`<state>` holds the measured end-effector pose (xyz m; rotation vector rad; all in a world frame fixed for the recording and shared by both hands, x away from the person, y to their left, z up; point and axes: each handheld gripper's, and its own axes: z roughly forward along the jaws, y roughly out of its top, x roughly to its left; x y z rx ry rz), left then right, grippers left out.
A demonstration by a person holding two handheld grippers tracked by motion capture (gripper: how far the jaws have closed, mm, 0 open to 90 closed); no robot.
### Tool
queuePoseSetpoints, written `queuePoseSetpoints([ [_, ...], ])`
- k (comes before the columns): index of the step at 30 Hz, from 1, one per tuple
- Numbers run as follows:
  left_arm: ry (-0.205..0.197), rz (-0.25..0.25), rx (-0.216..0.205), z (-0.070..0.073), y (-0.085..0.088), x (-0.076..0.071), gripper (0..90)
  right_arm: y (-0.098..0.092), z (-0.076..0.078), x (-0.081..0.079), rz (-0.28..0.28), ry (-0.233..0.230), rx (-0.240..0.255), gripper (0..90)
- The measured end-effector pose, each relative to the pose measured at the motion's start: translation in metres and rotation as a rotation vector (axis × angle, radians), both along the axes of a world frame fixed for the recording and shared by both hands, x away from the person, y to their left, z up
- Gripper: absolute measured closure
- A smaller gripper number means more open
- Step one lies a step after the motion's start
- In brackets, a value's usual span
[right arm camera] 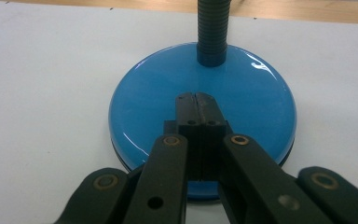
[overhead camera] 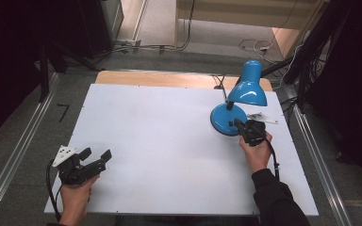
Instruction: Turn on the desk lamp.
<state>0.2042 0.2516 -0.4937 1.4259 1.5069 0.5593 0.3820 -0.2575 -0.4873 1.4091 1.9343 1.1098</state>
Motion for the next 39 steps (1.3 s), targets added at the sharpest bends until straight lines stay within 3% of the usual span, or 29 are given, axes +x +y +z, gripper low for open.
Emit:
queuePoseSetpoints([
  [39,0.005,0.003,-0.009,-0.001,0.002,0.000,17.8,0.010,-0.007,0.015,-0.007,0.041,-0.043,87.7],
])
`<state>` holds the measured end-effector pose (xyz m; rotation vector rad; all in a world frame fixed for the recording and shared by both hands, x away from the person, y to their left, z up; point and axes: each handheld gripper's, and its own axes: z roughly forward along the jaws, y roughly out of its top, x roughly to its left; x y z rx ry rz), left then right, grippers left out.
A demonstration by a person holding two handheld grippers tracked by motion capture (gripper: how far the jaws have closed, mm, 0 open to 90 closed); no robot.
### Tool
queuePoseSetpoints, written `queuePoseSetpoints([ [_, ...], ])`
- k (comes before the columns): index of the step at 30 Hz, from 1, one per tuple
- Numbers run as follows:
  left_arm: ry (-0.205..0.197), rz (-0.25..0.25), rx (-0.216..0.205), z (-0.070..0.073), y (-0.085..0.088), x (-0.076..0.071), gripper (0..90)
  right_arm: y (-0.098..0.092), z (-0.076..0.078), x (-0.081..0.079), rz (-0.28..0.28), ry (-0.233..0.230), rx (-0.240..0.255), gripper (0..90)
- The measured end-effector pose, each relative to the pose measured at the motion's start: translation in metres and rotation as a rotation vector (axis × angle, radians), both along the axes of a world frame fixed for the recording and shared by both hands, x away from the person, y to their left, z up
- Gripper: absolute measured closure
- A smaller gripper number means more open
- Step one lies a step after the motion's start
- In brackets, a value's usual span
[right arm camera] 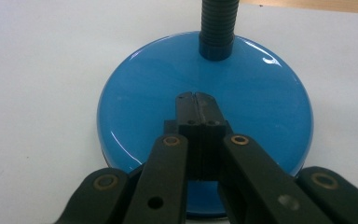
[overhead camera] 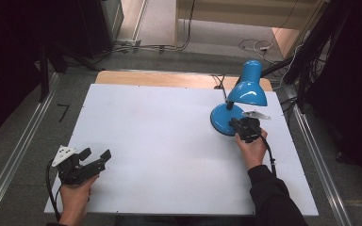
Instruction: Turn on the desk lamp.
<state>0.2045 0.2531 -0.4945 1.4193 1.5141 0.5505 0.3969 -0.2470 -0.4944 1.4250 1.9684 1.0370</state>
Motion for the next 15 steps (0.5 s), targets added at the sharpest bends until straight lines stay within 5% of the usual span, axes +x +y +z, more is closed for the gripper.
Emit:
queuePoseSetpoints([
  [15,-0.002,0.002,-0.005,0.0002,0.0010,-0.0008,17.9,0.0009,-0.0001,-0.0020,0.000,-0.005,-0.008,87.8],
])
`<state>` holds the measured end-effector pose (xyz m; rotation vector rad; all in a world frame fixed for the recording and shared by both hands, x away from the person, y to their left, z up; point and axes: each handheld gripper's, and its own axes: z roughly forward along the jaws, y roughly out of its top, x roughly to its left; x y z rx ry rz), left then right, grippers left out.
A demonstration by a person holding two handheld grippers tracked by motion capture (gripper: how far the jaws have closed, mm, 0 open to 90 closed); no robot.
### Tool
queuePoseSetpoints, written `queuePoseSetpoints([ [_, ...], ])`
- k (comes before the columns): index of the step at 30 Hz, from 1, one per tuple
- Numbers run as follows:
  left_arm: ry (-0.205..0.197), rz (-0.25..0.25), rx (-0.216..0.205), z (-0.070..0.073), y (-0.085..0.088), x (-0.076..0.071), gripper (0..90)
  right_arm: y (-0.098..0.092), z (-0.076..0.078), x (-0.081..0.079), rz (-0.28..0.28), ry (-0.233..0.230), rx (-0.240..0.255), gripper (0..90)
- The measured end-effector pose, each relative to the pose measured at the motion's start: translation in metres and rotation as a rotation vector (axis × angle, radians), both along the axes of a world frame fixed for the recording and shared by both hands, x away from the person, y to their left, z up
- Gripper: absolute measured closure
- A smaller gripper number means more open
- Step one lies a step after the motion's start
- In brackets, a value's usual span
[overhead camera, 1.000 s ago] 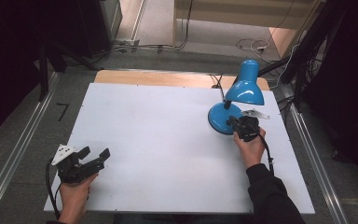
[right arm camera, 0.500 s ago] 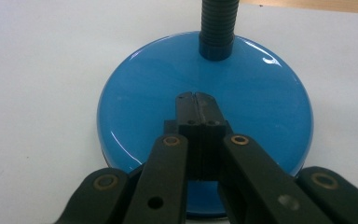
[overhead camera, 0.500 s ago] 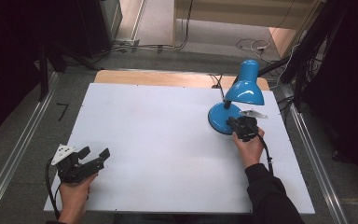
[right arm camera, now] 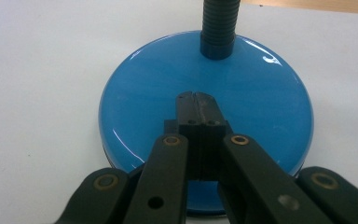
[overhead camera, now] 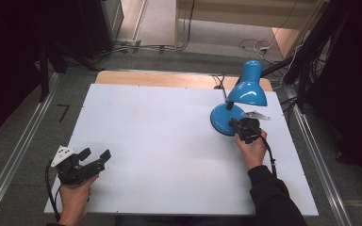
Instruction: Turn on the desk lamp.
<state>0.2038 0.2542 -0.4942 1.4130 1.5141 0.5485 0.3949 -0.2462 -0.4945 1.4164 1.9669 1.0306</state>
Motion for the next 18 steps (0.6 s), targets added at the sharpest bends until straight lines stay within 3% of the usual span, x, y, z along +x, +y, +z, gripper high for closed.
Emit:
queuePoseSetpoints([
  [18,-0.002,0.002,-0.008,0.0004,0.0012,-0.0013,17.9,0.0024,-0.0032,-0.0037,0.006,-0.040,-0.035,87.8],
])
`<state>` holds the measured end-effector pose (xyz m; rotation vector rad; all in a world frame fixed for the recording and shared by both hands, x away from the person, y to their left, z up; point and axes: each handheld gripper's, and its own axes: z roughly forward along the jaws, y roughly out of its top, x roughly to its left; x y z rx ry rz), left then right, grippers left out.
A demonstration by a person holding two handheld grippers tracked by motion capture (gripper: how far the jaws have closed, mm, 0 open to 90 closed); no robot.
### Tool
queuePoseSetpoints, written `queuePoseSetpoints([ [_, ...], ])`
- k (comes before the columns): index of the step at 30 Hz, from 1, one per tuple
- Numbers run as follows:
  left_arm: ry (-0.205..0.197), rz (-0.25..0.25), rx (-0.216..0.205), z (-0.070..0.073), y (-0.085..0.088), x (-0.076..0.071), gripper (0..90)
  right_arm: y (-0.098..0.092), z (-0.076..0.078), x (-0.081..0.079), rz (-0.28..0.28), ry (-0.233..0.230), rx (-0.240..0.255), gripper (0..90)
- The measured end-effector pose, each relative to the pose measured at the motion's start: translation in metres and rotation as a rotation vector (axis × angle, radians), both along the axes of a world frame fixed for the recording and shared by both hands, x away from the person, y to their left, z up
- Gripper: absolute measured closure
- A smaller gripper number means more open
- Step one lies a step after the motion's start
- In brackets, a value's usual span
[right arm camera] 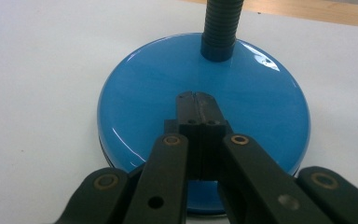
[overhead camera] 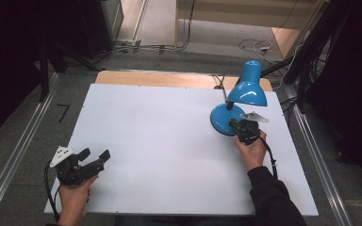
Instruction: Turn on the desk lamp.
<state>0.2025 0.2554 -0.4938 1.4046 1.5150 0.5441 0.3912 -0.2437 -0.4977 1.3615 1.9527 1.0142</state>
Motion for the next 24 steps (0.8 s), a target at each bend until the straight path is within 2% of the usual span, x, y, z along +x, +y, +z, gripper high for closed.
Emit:
queuePoseSetpoints([
  [7,-0.002,0.001,-0.002,0.0002,0.0005,-0.0005,17.9,-0.0007,-0.0020,-0.0014,0.001,-0.013,0.011,87.8],
  [17,-0.001,0.000,-0.002,0.0002,0.0001,-0.0005,17.9,0.0002,-0.0023,-0.0031,0.003,-0.026,-0.014,87.9],
  [24,0.000,0.000,-0.002,0.0001,0.0003,-0.0004,17.9,0.0000,-0.0024,-0.0030,0.004,-0.026,-0.011,87.9],
])
